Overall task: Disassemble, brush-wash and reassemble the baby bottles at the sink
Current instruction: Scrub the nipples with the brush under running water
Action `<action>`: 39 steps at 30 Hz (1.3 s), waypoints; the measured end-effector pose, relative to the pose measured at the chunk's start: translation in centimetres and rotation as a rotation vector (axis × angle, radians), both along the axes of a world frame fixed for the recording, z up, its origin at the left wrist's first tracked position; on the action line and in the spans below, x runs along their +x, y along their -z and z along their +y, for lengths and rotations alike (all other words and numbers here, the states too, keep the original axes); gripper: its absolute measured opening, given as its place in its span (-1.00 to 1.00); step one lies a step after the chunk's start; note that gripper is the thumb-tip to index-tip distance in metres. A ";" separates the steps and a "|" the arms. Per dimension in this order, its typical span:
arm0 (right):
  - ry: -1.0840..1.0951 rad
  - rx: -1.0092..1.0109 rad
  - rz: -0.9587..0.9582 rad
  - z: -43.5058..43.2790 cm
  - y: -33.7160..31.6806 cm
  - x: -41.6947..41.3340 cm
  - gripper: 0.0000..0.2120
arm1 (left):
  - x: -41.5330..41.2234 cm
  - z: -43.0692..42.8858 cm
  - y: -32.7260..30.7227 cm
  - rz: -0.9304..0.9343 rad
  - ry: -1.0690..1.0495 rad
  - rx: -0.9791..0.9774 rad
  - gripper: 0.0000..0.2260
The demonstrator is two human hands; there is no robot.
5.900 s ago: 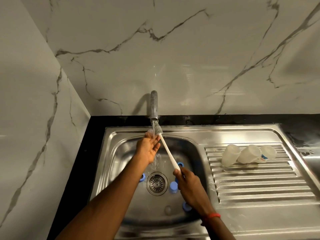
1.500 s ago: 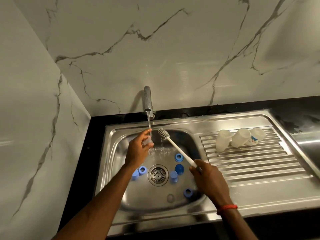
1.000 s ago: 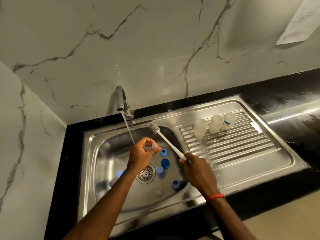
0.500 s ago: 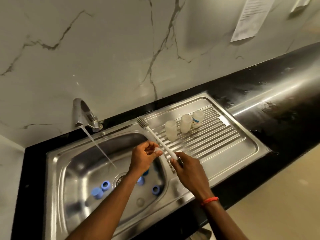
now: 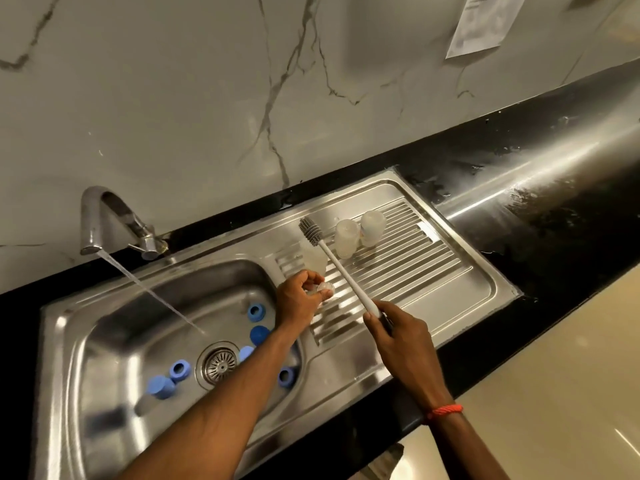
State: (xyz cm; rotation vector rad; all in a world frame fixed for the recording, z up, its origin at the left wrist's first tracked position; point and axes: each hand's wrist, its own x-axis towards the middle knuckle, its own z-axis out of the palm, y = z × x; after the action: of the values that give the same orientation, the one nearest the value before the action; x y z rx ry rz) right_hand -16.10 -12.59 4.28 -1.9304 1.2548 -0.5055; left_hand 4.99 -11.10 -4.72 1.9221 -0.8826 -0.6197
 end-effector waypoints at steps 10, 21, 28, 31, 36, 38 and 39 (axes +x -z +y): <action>0.002 0.054 -0.023 -1.6 1.1 -2.0 -0.59 | -0.4 -1.8 2.2 -0.031 0.049 0.055 -0.66; -0.166 0.055 -0.010 -1.4 1.7 1.6 -0.77 | 2.9 4.3 1.1 -0.081 -0.129 -0.072 -0.75; -0.309 0.024 0.050 -0.3 2.1 5.0 -0.91 | 7.1 11.2 3.8 0.004 -0.475 -0.046 -0.80; -0.350 0.033 0.085 0.0 2.8 6.2 -0.88 | 8.1 13.7 4.5 -0.023 -0.492 -0.025 -0.82; -0.399 0.020 0.130 0.9 3.6 7.9 -0.82 | 8.5 16.5 6.8 0.075 -0.390 0.208 -0.91; -0.417 0.018 0.154 1.4 3.5 8.3 -0.86 | 8.3 17.4 8.0 0.073 -0.266 0.340 -0.92; -0.423 0.015 0.160 1.7 3.4 8.4 -0.88 | 8.1 17.8 8.6 0.063 -0.207 0.400 -0.91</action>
State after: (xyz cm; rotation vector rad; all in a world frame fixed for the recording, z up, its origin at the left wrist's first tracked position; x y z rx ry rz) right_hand -7.69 -10.94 0.83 -2.1785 0.9006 -0.1254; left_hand 13.05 6.68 -13.34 2.2999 -0.5364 -0.7700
